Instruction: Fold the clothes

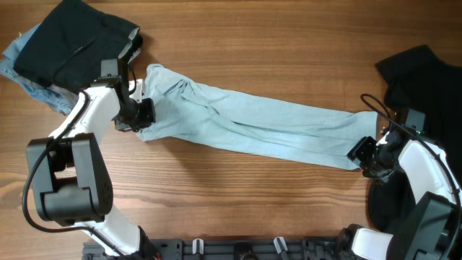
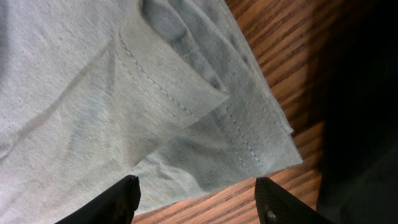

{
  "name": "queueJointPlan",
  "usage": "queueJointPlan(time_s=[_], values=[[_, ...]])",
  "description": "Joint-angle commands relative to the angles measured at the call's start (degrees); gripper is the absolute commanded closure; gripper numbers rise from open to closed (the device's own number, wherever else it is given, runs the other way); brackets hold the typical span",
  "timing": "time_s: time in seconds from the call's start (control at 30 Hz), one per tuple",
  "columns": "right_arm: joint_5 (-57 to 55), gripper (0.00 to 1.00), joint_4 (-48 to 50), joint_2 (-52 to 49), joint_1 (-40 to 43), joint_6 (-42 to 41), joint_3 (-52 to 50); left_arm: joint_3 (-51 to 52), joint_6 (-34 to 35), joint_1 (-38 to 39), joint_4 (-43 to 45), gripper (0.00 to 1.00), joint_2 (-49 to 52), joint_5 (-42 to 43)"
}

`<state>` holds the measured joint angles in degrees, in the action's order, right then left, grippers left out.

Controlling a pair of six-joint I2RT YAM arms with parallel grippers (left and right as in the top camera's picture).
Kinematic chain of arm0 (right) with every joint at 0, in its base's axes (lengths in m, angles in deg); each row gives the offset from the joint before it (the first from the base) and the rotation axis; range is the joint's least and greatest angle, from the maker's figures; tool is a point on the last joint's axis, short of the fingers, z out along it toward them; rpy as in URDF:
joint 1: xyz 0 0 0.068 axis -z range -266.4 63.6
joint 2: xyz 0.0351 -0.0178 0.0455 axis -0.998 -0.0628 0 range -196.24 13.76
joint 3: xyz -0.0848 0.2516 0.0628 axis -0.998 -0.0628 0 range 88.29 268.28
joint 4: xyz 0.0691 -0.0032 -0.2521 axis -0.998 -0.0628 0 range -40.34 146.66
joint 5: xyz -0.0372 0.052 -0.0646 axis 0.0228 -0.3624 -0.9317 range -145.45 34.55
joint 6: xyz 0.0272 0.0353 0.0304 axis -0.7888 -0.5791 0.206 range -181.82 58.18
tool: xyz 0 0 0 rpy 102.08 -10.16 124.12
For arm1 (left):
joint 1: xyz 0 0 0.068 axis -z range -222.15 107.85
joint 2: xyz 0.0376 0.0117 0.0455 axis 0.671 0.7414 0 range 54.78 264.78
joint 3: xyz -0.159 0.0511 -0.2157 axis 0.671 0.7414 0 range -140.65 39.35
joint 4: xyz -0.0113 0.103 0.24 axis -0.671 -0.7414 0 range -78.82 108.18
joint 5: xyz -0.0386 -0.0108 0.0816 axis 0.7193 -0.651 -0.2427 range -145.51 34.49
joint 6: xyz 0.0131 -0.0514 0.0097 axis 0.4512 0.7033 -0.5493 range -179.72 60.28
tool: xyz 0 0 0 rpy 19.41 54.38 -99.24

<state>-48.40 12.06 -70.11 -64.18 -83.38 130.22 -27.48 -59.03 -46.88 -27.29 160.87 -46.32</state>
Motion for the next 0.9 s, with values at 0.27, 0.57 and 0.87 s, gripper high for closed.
queueJointPlan(time_s=[0.27,0.57,0.87], values=[[0.42,0.36,-0.11,0.85,0.15,0.55,1.36,-0.04,-0.5,-0.26,-1.46,0.67,0.76,1.25],[0.42,0.36,-0.44,0.85,0.15,0.59,1.36,2.34,-0.5,-0.26,2.95,0.91,0.79,0.61],[0.39,0.36,-0.42,0.85,0.15,0.55,1.36,-5.2,-0.35,-0.13,0.72,0.96,-2.99,1.51]])
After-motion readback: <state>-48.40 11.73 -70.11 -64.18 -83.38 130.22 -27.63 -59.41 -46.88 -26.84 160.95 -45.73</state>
